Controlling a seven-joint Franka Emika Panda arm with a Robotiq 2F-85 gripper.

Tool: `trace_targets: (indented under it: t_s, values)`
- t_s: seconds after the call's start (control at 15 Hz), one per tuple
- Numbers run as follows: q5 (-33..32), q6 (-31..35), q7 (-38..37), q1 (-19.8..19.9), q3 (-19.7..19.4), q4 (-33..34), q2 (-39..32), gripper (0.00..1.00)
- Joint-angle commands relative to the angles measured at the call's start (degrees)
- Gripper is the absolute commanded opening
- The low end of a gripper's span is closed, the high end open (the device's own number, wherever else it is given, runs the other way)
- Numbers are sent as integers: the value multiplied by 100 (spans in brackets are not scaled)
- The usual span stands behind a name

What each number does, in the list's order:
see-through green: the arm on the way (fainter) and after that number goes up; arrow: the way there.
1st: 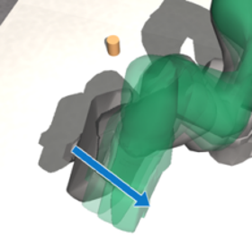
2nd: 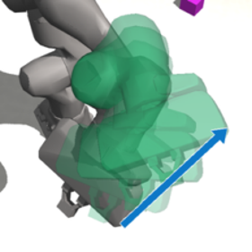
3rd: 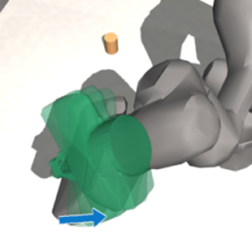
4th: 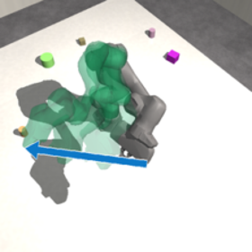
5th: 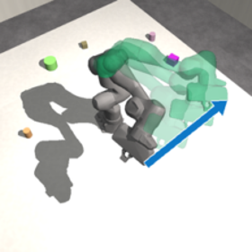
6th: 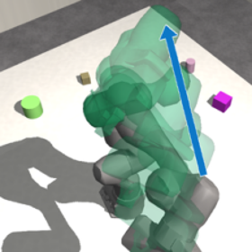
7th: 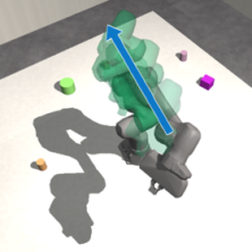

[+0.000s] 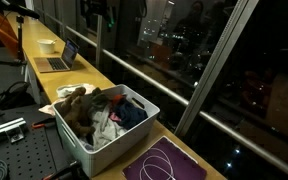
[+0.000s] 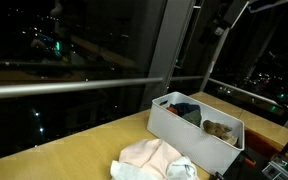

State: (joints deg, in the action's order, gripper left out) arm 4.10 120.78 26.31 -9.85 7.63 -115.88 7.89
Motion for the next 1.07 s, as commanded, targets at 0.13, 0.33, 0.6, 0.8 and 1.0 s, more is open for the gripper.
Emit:
trace_targets:
  t_s: [0.13, 0.33, 0.6, 0.8, 1.0]
  values:
    - [-102, 1387, 731, 626, -731, -679, -408, 100]
    - [-154, 2131, 789, 832, -841, -798, -1054, 100]
    - [-351, 2905, 630, 997, -781, -760, -2023, 100]
    - [-682, 3316, 390, 1038, -782, -661, -2668, 100]
    - [-1149, 3619, 54, 1071, -878, -610, -3145, 100]
